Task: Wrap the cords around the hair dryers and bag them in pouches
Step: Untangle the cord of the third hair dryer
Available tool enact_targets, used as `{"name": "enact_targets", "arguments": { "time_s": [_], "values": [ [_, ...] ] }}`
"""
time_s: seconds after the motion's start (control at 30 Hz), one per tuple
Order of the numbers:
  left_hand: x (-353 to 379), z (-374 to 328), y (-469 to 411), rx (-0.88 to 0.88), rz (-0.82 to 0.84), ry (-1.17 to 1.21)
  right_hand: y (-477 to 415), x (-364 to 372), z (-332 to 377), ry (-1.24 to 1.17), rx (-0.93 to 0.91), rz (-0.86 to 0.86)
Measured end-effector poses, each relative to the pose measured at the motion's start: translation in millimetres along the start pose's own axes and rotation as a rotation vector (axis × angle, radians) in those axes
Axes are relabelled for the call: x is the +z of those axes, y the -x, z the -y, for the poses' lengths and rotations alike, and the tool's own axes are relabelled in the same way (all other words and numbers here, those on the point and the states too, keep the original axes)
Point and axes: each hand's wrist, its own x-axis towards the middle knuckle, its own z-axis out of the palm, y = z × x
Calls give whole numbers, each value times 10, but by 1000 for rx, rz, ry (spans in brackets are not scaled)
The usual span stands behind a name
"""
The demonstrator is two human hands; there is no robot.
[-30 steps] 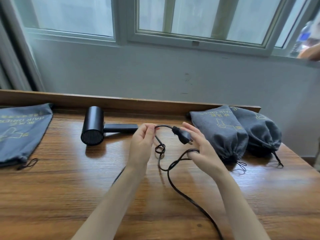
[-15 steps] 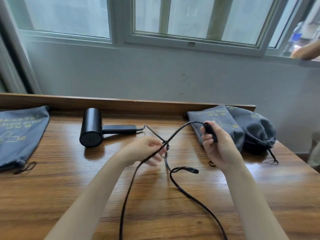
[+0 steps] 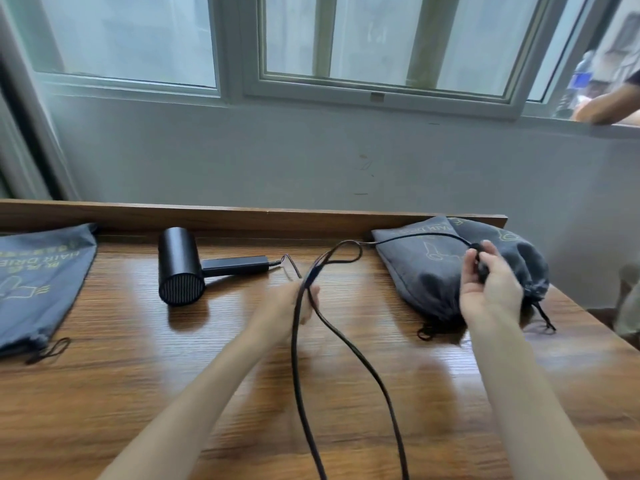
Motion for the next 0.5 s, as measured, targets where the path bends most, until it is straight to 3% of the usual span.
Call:
{"name": "enact_targets", "arguments": {
  "time_s": [0.13,0.23,0.37,0.43,0.5],
  "values": [
    [-246,-85,73,-5,-304,-638,-226,7,43,4,-262,-93],
    [-372,-106,121,-103,-408,-898,-450,-124,11,515,-474,-150],
    [-359,-57,84,-46,-398,-926,-367,-219,-181,1081,-504,179],
    [-324,-47,73,-12,-368,-772,-231,-194,-287,1335,-513,325],
    [-311,-25,49,-6,-351,-535,-91,-167,-407,1591,-593,350]
  ]
}}
